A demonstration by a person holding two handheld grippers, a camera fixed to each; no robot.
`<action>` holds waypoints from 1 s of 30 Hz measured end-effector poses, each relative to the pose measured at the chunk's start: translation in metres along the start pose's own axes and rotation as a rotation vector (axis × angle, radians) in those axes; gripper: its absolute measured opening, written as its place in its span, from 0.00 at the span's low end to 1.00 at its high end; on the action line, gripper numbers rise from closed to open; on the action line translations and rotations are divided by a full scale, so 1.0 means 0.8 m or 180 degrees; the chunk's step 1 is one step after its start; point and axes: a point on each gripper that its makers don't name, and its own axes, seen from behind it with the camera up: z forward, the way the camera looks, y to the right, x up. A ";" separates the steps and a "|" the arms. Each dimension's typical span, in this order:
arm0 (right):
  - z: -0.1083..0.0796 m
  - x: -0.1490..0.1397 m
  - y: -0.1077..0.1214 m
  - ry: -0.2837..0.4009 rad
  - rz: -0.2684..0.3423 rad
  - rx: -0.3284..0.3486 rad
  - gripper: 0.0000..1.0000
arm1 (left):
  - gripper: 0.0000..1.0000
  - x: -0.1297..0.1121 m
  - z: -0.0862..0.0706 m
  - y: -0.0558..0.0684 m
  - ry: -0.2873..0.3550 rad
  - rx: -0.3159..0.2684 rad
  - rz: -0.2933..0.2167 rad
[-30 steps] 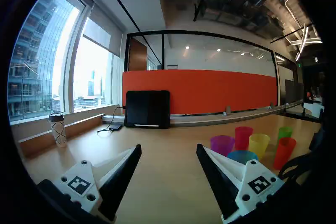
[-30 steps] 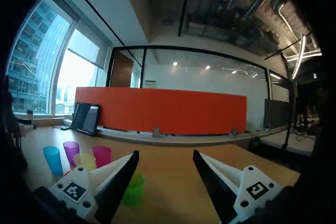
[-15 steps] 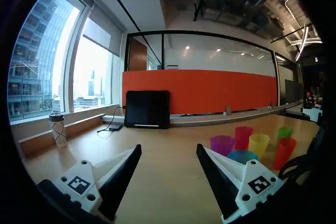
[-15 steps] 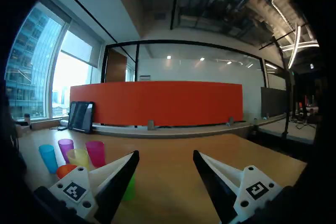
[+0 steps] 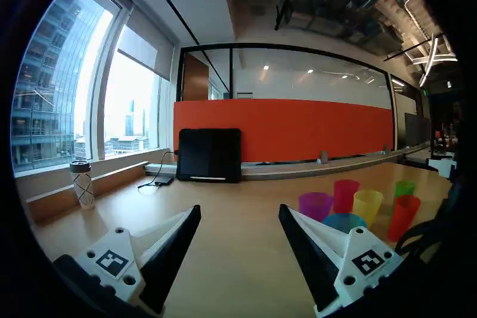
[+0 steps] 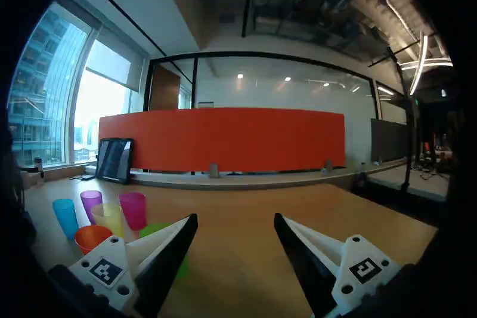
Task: Pour water
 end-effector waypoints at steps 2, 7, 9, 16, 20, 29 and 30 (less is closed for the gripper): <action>0.000 0.000 0.000 -0.0001 0.0001 0.0006 0.99 | 0.97 0.000 0.000 0.000 0.0000 0.0000 0.0000; 0.001 0.001 0.000 0.0002 -0.0005 0.0012 0.99 | 0.97 0.000 0.000 0.000 0.0000 0.0000 0.0000; 0.001 0.002 0.000 0.0001 -0.0005 0.0010 0.99 | 0.97 0.000 0.000 0.000 0.0000 0.0000 0.0000; -0.001 0.001 -0.001 0.0001 -0.0004 0.0014 0.99 | 0.97 0.000 0.000 0.000 0.0000 0.0000 0.0000; -0.001 0.000 -0.001 -0.0002 -0.0002 0.0016 0.99 | 0.97 0.000 0.000 0.000 0.0000 0.0000 0.0000; -0.001 -0.001 -0.001 -0.0007 0.0000 0.0015 0.99 | 0.97 0.001 -0.001 -0.001 0.0000 0.0001 0.0000; -0.001 -0.001 -0.001 -0.0007 0.0000 0.0015 0.99 | 0.97 0.001 -0.001 -0.001 -0.0001 0.0000 0.0000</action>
